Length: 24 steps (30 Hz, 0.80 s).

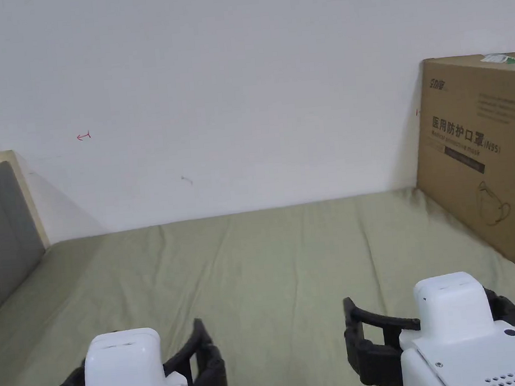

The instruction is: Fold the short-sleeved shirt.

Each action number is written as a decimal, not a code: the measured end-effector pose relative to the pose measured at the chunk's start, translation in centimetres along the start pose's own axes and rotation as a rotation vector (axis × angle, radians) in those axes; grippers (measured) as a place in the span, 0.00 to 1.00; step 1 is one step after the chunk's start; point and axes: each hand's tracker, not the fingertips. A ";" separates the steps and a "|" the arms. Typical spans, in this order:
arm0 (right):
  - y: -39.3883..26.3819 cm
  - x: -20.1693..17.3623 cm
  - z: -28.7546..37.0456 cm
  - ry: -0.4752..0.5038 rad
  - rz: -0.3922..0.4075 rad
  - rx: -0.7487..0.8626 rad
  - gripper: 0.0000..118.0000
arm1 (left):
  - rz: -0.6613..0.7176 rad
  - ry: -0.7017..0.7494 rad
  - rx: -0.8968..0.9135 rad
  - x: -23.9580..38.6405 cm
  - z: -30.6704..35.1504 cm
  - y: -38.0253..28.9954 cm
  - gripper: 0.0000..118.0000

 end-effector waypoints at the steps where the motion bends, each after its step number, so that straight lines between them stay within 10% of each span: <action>1: 0.0 -0.1 0.2 -0.008 -0.001 0.021 0.92 | 0.004 0.003 -0.001 0.0 0.0 0.0 0.82; 24: 0.3 1.0 0.1 -0.054 -0.050 0.030 0.98 | -0.099 0.072 -0.011 1.3 -0.2 0.1 0.90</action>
